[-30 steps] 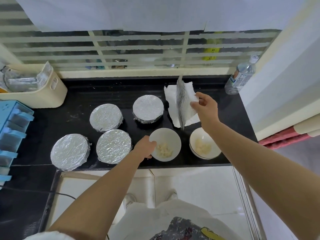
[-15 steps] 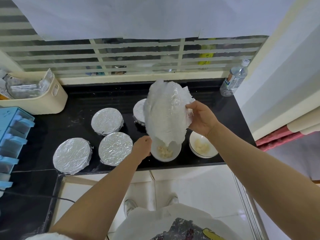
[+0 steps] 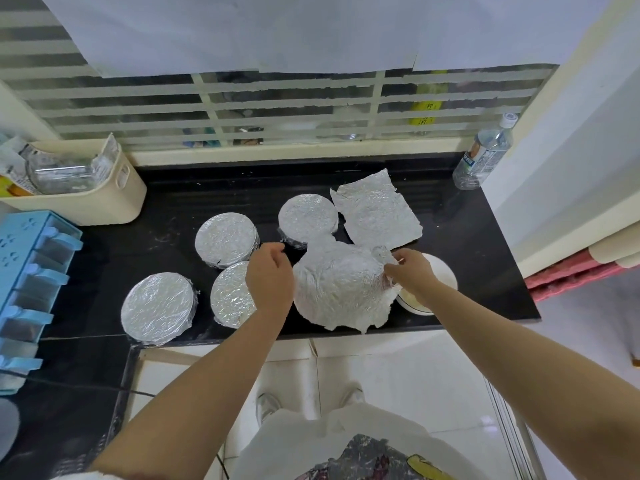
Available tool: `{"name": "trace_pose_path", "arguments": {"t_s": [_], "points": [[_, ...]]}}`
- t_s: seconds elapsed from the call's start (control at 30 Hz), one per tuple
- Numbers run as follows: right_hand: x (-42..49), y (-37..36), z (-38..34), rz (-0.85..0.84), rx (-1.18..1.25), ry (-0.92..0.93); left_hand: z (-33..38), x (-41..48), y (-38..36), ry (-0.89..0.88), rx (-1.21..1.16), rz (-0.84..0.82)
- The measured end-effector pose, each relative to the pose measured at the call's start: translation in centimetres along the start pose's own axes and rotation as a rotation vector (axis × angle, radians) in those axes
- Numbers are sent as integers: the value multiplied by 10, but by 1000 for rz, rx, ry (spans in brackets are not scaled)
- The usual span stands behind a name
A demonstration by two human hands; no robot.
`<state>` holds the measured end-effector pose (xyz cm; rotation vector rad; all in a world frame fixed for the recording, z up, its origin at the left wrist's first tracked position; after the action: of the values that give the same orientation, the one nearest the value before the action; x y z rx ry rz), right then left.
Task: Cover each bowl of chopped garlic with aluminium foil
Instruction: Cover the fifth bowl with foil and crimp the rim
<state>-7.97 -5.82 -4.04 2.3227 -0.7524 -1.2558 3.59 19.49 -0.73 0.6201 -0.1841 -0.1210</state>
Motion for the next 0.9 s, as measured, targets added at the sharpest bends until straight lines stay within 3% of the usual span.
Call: {"name": "trace_pose_path", "arguments": {"t_s": [0.1,0.2,0.3,0.37,0.5,0.57,0.7,0.9], "points": [[-5,-3,-3,43,-72,32,26,-6,-8,-321,120,-52],[-8,-4,-4,72,-85,57,34,-23,-44,-530,276,-361],[-7,-6,-4,78,-127,83,19,-47,-75,-517,503,-694],[-9,-8,-6,119,-203,131,8,-53,-85,-473,562,-788],[-33,-11,-26,396,-389,458,0,-53,-92,-463,633,-824],[-39,-31,-25,304,-476,547,0,-51,-92,-479,639,-806],[-33,-67,-2,20,-524,387,-3,-50,-93,-473,611,-835],[-32,-76,1,-63,-503,367,-4,-53,-86,-469,588,-794]]}}
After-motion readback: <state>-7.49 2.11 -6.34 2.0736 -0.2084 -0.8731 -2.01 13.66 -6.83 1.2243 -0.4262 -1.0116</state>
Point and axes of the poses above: each hand's wrist, its own x-axis towards the middle knuckle, its own y-axis out of the back of the hand, z = x × y, the point moved 7 cm from there along x, towards the middle knuckle, and after that the axes turned 14 degrees about -y, right-handed, at the moved point
